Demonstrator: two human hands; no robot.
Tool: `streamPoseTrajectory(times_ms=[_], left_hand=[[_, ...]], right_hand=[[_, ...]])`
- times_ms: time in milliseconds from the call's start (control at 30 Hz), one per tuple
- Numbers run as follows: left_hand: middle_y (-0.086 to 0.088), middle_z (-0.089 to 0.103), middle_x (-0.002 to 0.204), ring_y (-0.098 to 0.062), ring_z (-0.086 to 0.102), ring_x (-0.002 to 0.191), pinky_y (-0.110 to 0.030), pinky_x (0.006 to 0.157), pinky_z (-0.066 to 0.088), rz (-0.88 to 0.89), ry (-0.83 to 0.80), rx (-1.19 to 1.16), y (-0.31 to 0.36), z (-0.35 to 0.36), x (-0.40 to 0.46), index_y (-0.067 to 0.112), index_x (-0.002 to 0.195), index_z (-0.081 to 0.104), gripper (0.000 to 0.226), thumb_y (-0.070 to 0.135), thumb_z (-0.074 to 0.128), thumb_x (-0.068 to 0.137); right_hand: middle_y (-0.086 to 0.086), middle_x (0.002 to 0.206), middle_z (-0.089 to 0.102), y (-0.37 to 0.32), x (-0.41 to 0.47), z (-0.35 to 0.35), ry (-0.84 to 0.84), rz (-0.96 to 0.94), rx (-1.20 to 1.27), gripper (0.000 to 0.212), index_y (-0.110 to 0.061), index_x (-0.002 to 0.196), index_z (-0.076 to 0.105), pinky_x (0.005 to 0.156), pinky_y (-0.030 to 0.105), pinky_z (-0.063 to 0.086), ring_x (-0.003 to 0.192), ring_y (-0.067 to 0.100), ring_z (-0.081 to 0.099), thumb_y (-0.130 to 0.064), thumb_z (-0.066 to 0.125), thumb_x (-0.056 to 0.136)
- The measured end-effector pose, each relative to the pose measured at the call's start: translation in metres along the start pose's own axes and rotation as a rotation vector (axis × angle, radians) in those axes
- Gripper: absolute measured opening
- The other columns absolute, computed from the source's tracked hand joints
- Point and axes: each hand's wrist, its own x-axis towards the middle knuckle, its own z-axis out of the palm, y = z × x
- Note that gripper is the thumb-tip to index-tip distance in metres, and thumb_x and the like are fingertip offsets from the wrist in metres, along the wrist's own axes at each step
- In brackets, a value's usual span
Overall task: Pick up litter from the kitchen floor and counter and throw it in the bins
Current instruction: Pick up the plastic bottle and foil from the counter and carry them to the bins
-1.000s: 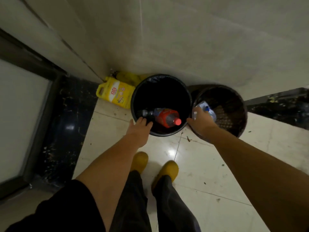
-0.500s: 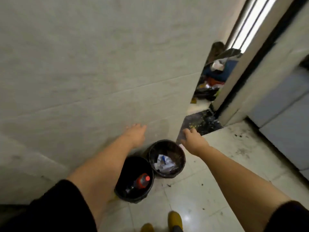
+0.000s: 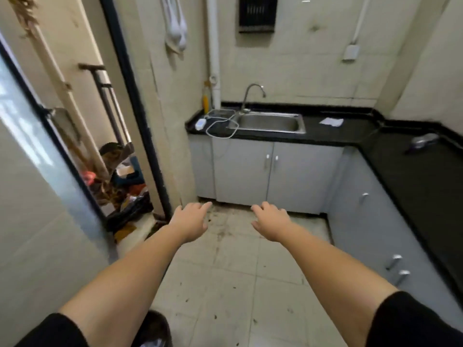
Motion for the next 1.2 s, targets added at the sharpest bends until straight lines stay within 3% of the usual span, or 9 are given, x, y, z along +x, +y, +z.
streamPoseTrajectory(times_ms=[300,533,833,1200], left_hand=[[-0.008,0.035,0.151,-0.027,0.032,0.140,-0.046,0.117,0.026,0.350,0.033,0.028,0.244,-0.040,0.151,0.020,0.150,0.017,0.061,0.027,0.042,0.095],[-0.008,0.035,0.152,-0.026,0.032,0.141,-0.046,0.117,0.025,0.511,0.041,-0.008,0.400,-0.050,0.228,0.020,0.150,0.018,0.061,0.027,0.041,0.094],[-0.009,0.036,0.151,-0.027,0.032,0.140,-0.047,0.117,0.025,0.661,-0.009,0.039,0.509,-0.052,0.341,0.021,0.150,0.019,0.061,0.027,0.042,0.094],[-0.009,0.039,0.148,-0.030,0.035,0.138,-0.049,0.115,0.028,0.854,-0.116,0.144,0.626,-0.066,0.553,0.020,0.149,0.020,0.059,0.029,0.041,0.095]], right_hand=[[0.016,0.141,0.039,0.268,-0.044,-0.047,0.066,0.419,-0.011,0.046,-0.013,0.138,0.035,0.102,0.048,0.036,0.130,0.035,0.041,-0.037,0.038,0.098],[0.012,0.138,0.041,0.417,-0.066,-0.066,0.071,0.597,0.002,0.047,-0.017,0.139,0.035,0.100,0.048,0.040,0.126,0.033,0.045,-0.038,0.039,0.097],[0.012,0.140,0.040,0.539,-0.012,-0.066,0.058,0.716,0.066,0.048,-0.018,0.142,0.031,0.100,0.047,0.040,0.126,0.033,0.045,-0.039,0.036,0.099],[0.012,0.141,0.038,0.680,0.121,-0.086,0.072,0.917,0.199,0.049,-0.018,0.143,0.030,0.098,0.046,0.041,0.127,0.033,0.043,-0.038,0.035,0.099]])
